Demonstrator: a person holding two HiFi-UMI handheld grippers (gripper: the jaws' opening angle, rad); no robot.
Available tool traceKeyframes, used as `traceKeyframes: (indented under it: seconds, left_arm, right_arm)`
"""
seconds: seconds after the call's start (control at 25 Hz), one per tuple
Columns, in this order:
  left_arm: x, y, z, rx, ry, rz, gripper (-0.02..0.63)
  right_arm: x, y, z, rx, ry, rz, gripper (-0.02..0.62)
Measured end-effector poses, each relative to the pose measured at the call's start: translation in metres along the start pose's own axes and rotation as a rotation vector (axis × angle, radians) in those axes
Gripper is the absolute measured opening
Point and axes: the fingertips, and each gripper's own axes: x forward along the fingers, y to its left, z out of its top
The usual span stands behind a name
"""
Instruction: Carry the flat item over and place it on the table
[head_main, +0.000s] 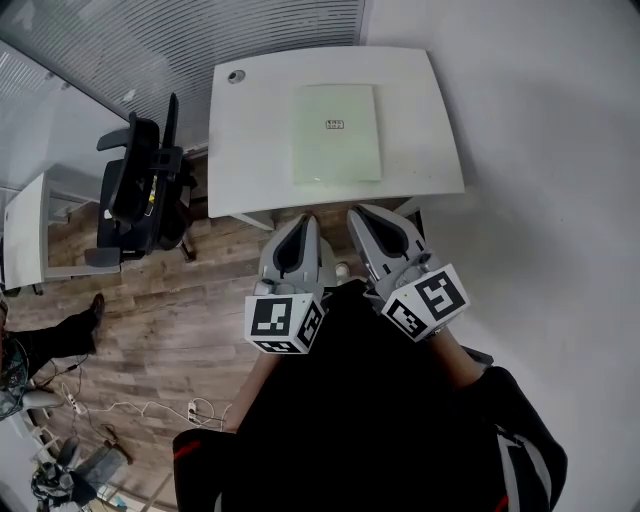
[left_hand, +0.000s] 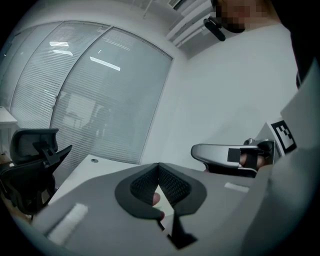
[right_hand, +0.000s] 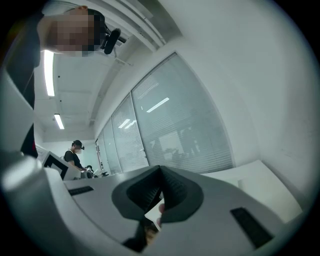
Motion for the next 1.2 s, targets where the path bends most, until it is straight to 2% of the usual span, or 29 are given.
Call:
traceKeyframes:
  seconds: [0.24,0.36,0.64,1.2]
  left_arm:
    - [-0.010,0.001,0.013,0.002,-0.054,0.019,0.005]
    - [-0.012,0.001,0.012,0.003,-0.052,0.017,0.005]
    - [-0.012,-0.004,0.010,0.037,-0.044,0.019,0.005]
    - [-0.008,-0.008,0.004,0.035,-0.033,0.014,0.005]
  right_arm:
    - [-0.001,0.012,-0.001,-0.032,-0.001,0.017,0.002]
    - [-0.001,0.015,-0.002,-0.031,-0.002,0.032,0.000]
    - [-0.005,0.010,-0.003,-0.028,-0.006,0.003,0.000]
    - [-0.008,0.009,-0.007,-0.041,0.009,-0.002,0.000]
